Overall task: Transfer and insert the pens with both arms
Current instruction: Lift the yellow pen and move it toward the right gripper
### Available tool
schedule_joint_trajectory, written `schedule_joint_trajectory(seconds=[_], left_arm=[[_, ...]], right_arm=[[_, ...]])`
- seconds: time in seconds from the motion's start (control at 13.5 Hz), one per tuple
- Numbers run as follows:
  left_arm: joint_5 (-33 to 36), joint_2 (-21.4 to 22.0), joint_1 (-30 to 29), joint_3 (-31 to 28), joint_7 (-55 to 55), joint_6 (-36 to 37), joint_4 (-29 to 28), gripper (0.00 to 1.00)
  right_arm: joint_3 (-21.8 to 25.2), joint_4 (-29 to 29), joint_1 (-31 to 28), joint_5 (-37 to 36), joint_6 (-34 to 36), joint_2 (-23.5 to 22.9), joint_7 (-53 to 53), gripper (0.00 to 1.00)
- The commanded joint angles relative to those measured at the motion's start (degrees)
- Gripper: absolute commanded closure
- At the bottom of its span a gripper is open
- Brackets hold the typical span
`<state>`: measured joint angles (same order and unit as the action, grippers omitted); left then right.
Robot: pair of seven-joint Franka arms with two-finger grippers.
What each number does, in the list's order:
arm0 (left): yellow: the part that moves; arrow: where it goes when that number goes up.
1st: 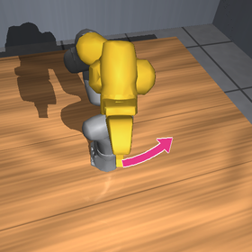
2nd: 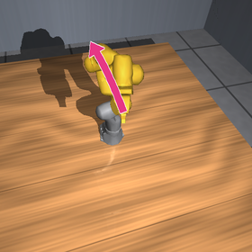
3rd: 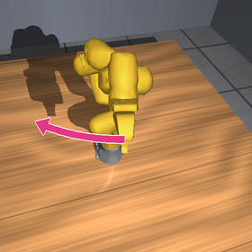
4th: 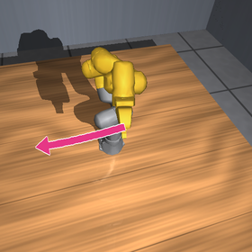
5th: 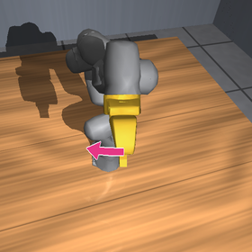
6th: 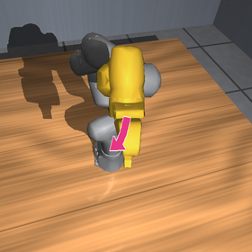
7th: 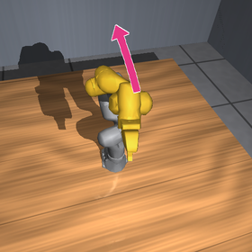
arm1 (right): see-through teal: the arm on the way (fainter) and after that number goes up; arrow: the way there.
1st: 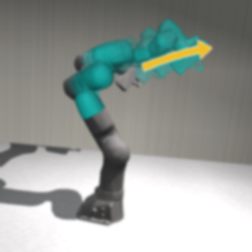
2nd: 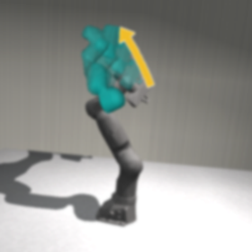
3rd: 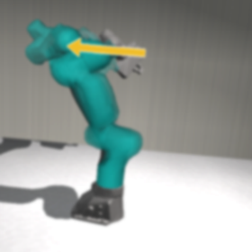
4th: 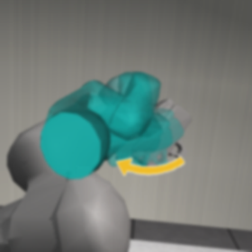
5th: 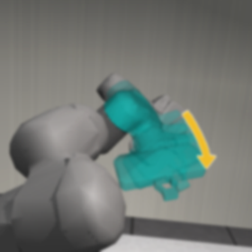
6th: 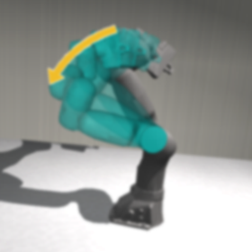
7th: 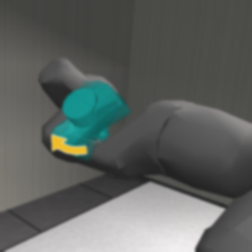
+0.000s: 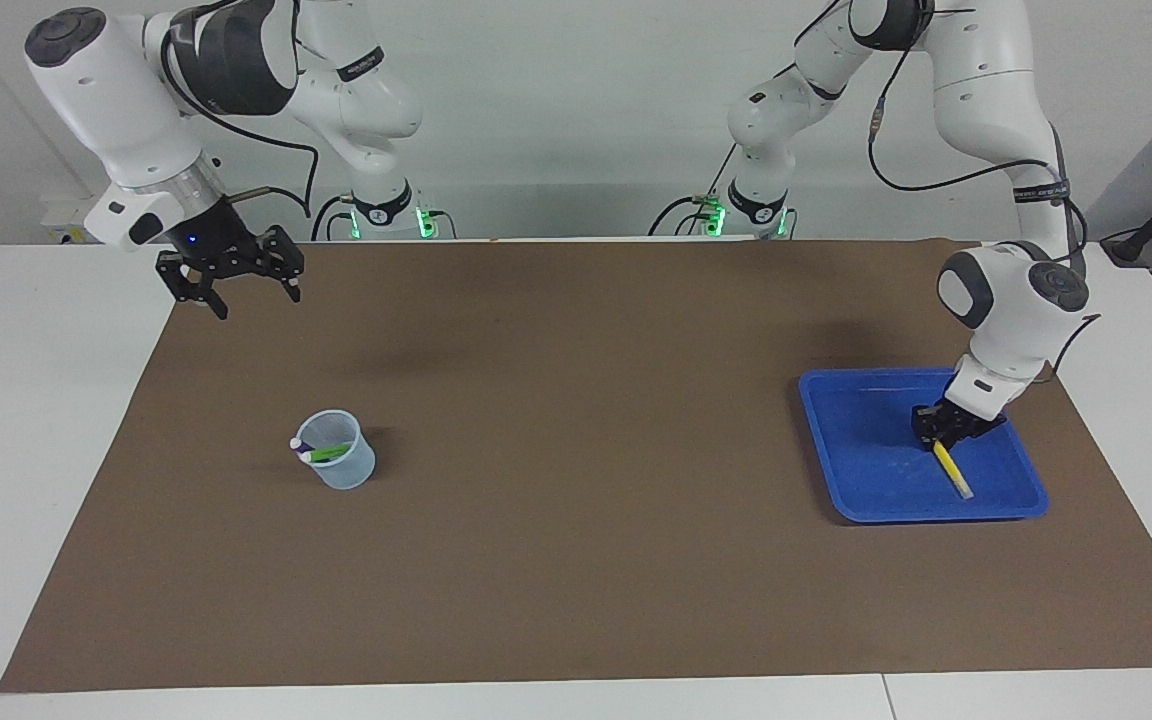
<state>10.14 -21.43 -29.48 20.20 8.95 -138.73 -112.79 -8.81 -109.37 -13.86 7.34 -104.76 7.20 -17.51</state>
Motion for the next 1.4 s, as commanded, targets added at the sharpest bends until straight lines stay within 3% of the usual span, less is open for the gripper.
schedule_joint_trajectory(seconds=[0.0, 0.3, 0.52, 0.74, 1.03, 1.33], left_arm=[[0.58, -0.10, 1.35, -0.25, -3.31, 5.82, 2.48, 1.00], [-0.73, 1.74, 6.00, 0.19, -13.84, 17.14, 8.62, 1.00], [-9.67, 5.33, 8.47, 0.81, -23.07, 25.07, 12.68, 1.00], [-19.44, 10.43, 10.75, 2.56, -37.63, 27.01, 12.42, 1.00], [-19.64, 12.73, 20.06, 3.36, -62.87, 27.72, 12.68, 1.00], [-21.39, 13.79, 30.16, 3.62, -85.19, 26.40, 12.59, 1.00]], right_arm=[[-0.59, 0.12, -0.12, -1.36, -0.62, 0.18, 1.77, 0.00], [-0.59, 0.12, -0.20, -1.01, -0.71, 0.18, 1.60, 0.00], [-0.59, 0.21, -0.20, -0.05, -0.80, 0.01, 1.69, 0.00], [-0.59, 0.12, -0.20, 5.65, -0.71, 0.01, 2.65, 0.00], [-0.68, 0.04, 0.15, 14.53, -2.46, 0.01, 6.34, 0.00], [-0.68, -0.49, 5.75, 20.87, -6.94, -1.05, 8.18, 0.00]])
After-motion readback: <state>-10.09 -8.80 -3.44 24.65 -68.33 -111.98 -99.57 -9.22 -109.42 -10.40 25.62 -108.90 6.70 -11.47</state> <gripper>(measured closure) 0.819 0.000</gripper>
